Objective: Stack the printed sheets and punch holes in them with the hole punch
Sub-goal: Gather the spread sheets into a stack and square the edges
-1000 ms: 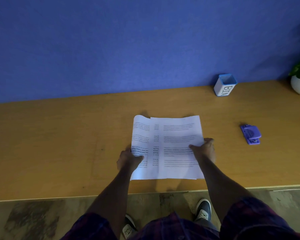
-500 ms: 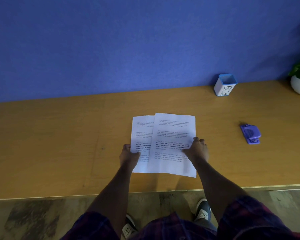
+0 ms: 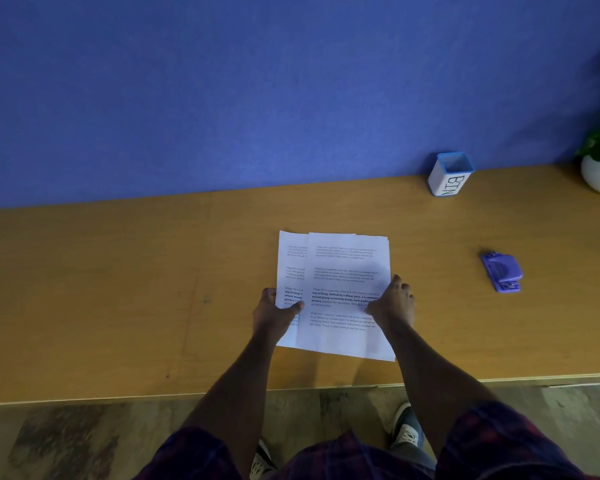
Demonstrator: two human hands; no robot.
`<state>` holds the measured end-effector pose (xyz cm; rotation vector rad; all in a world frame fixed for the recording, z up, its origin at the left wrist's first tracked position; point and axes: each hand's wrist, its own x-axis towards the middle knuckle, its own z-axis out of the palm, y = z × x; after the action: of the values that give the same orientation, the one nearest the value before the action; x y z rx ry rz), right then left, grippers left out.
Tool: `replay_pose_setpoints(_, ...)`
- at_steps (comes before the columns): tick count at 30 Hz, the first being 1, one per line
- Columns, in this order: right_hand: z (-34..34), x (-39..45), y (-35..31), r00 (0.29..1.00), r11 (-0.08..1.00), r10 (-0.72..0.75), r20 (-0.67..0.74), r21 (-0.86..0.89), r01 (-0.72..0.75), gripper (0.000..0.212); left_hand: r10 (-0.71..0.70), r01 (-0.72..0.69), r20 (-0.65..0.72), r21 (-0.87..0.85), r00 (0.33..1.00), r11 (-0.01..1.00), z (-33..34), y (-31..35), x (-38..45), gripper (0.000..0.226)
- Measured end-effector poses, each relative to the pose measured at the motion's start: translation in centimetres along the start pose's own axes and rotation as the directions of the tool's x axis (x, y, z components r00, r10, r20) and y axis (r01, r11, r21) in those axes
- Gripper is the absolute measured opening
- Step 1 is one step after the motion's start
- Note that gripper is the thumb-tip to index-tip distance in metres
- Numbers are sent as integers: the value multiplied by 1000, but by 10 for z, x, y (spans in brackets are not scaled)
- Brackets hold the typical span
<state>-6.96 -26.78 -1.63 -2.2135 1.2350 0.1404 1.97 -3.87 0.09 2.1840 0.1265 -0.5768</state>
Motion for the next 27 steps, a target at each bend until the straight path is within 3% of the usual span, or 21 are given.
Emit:
replay_pose_setpoints(5,1,-2,1,996,995,-91,24,54,89,84,51,-51,30,32,998,998,5,5,-2,58)
replay_pose_setpoints(8,2,-6,-2,995,991,-88,48,110,83,91,72,-73,50,27,996,997,11,6,-3,59)
replay_pose_setpoints(13,10,-10,-7,986,979,-128,103,175,109,90,67,-64,110,-26,992,998,25,0,-3,64)
replay_pose_setpoints(17,14,-8,-4,979,968,-132,153,231,95,88,16,-6,184,-55,983,998,26,-6,0,53)
replay_pose_setpoints(22,18,1,7,986,967,-164,15,199,158,88,1,62,261,-234,965,970,11,-9,3,35)
replay_pose_setpoints(24,18,4,9,998,946,-64,-20,316,67,90,21,78,301,-314,954,946,3,-9,6,35)
replay_pose_setpoints(27,5,0,-1,994,760,19,106,644,-83,76,76,76,377,-374,923,924,-7,-9,10,37)
